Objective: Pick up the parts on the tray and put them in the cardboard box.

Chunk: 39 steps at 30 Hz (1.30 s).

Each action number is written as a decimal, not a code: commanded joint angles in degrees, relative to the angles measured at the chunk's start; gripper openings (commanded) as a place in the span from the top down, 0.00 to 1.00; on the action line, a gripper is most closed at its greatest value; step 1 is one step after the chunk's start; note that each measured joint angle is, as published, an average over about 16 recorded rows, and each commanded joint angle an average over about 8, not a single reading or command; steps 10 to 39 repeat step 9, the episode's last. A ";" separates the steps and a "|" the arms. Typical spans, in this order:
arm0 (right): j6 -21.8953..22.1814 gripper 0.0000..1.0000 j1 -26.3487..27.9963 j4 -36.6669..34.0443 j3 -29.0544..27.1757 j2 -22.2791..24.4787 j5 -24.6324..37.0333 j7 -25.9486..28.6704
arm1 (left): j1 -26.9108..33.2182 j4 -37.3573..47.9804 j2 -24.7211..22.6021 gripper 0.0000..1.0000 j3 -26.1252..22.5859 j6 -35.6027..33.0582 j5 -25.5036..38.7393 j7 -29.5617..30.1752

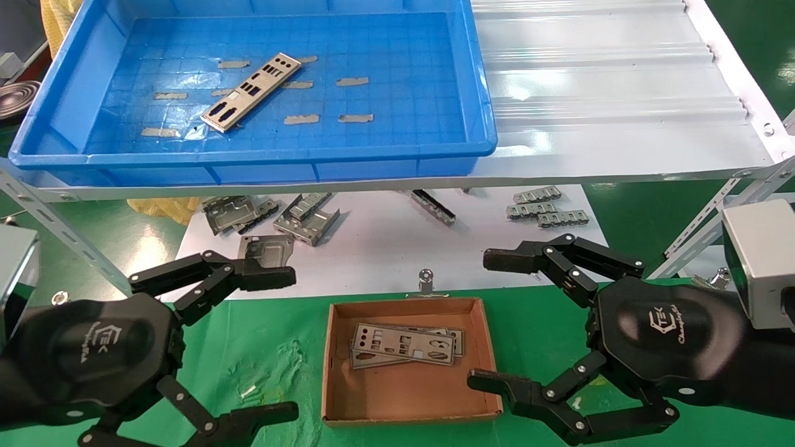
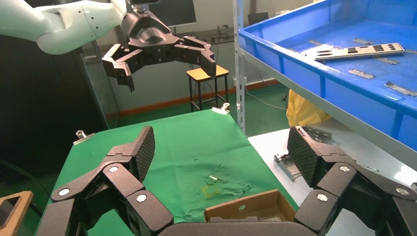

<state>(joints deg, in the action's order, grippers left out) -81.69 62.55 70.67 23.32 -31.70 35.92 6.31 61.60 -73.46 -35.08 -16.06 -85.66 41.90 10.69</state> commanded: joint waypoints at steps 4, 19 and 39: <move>0.00 0.00 0.00 0.00 0.00 0.00 0.00 0.00 | 0.00 0.00 0.00 0.00 0.00 0.00 0.00 0.00; 0.00 0.00 0.00 0.00 0.00 0.00 0.00 0.00 | 0.00 0.00 0.00 0.00 0.00 0.00 0.00 0.00; 0.00 0.00 0.00 0.00 0.00 0.00 0.00 0.00 | 0.00 0.00 0.00 0.00 0.00 0.00 0.00 0.00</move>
